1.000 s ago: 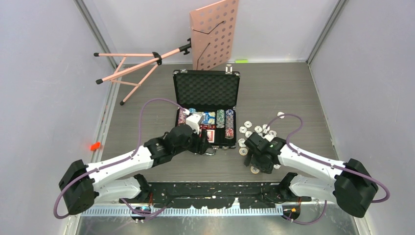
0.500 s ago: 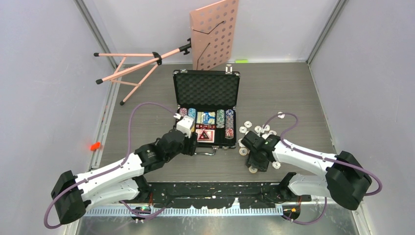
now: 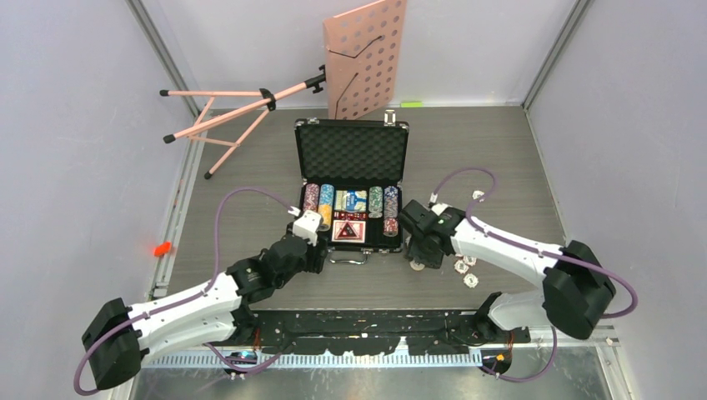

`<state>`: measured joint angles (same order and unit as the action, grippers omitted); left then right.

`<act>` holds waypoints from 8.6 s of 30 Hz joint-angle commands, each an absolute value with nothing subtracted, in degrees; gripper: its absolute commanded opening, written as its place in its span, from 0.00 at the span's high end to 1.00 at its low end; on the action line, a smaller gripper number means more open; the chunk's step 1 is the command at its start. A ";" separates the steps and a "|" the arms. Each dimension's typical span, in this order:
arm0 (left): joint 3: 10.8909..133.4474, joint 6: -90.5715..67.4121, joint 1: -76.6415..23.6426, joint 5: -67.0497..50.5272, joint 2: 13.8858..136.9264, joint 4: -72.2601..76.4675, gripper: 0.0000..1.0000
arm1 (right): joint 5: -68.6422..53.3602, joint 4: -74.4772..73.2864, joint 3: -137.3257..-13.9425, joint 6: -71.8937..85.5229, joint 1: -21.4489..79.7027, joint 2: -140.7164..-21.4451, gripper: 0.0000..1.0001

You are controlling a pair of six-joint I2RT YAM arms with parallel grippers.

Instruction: Pack up texas hold em set

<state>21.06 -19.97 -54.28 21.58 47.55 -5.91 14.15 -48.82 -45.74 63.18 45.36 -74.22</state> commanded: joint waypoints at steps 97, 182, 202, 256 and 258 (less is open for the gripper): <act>19.14 -18.50 -54.40 21.31 42.54 1.67 0.40 | 8.10 -43.54 -47.85 53.38 38.55 -82.66 0.61; 18.28 -18.15 -54.40 21.18 41.12 2.22 0.38 | 9.99 -44.36 -51.64 53.18 45.71 -83.68 0.76; 18.28 -18.19 -54.40 20.79 41.26 2.37 0.38 | 12.28 -41.48 -53.36 49.24 43.68 -91.80 0.61; 18.41 -18.11 -54.40 19.36 42.46 2.99 0.36 | 11.10 -39.13 -44.88 48.36 47.34 -85.81 0.86; 18.41 -18.19 -54.40 19.09 42.52 3.05 0.36 | 11.28 -39.90 -45.16 48.84 47.60 -83.87 0.81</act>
